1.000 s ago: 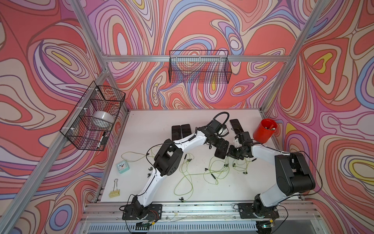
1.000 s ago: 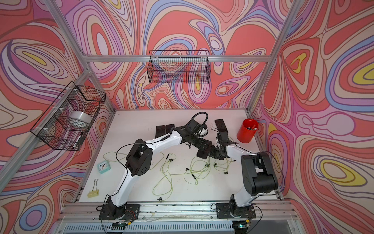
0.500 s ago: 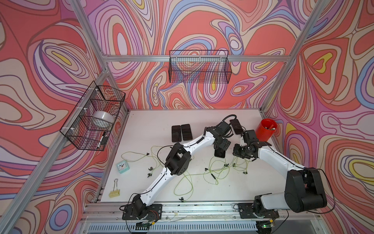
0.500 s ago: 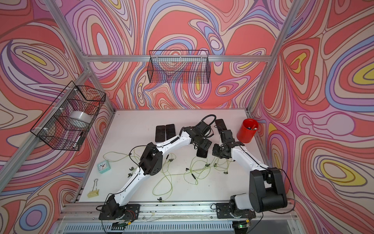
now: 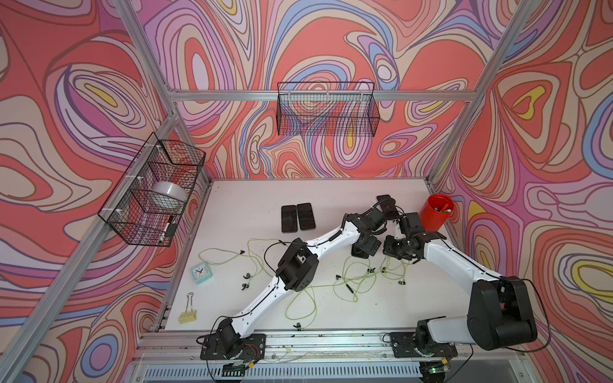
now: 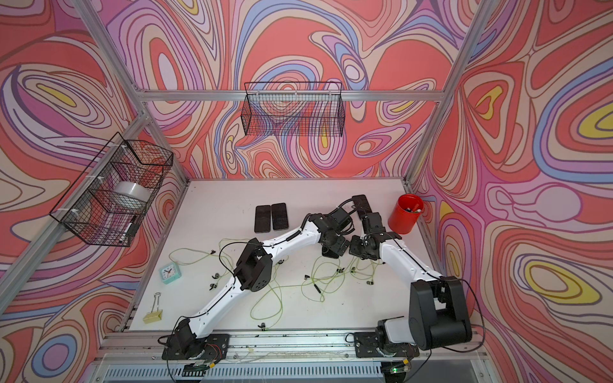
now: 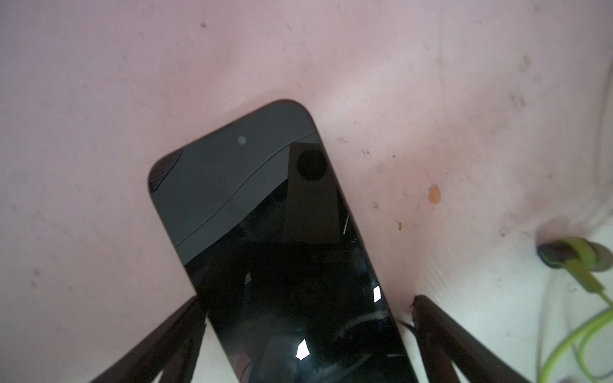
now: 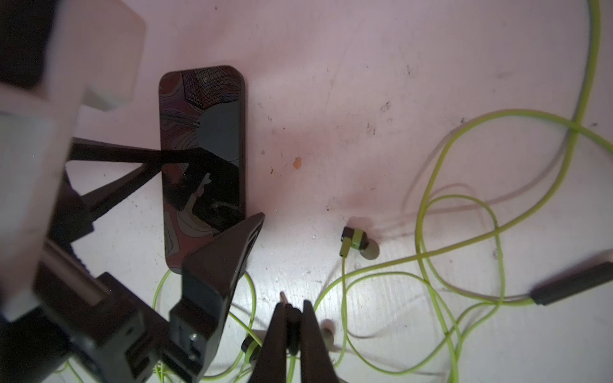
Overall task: Plug wired earphones into phones
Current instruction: Move the phone to the center of the board.
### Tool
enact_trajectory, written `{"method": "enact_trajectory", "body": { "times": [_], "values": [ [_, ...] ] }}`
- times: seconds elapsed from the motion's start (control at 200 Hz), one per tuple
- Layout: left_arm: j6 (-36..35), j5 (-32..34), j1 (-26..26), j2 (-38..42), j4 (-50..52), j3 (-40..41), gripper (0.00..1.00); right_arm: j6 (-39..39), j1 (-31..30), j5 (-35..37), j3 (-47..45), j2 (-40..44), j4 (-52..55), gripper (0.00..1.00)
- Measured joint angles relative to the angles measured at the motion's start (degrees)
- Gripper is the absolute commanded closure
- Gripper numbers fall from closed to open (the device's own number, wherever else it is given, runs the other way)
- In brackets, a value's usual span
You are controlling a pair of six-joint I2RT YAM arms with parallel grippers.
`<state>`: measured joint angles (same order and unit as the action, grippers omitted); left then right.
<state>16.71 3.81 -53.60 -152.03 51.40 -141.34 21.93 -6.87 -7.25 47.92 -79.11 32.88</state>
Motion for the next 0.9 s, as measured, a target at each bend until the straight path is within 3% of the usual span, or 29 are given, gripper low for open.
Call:
{"method": "enact_trajectory", "body": {
  "times": [0.23, 0.386, 0.696, 0.901],
  "values": [
    [-0.44, 3.50, -0.15, -0.61, 1.92, -1.25, 0.22, -0.07, 0.02, 0.63, -0.02, 2.01, 0.02, 1.00],
    [-0.98, 3.67, 1.38, 2.62, 0.81, 4.46, 0.31, -0.26, 0.02, 0.96, -0.04, 2.25, 0.00, 1.00],
    [-5.09, 3.32, 9.75, 4.81, 2.64, 7.58, 0.26, -0.85, 0.04, 1.09, -0.04, 2.25, -0.04, 1.00],
    [-6.69, 1.86, 10.75, 5.20, 4.94, 7.78, 0.25, -1.14, 0.04, 1.09, -0.04, 2.25, -0.04, 1.00]
  ]
}}
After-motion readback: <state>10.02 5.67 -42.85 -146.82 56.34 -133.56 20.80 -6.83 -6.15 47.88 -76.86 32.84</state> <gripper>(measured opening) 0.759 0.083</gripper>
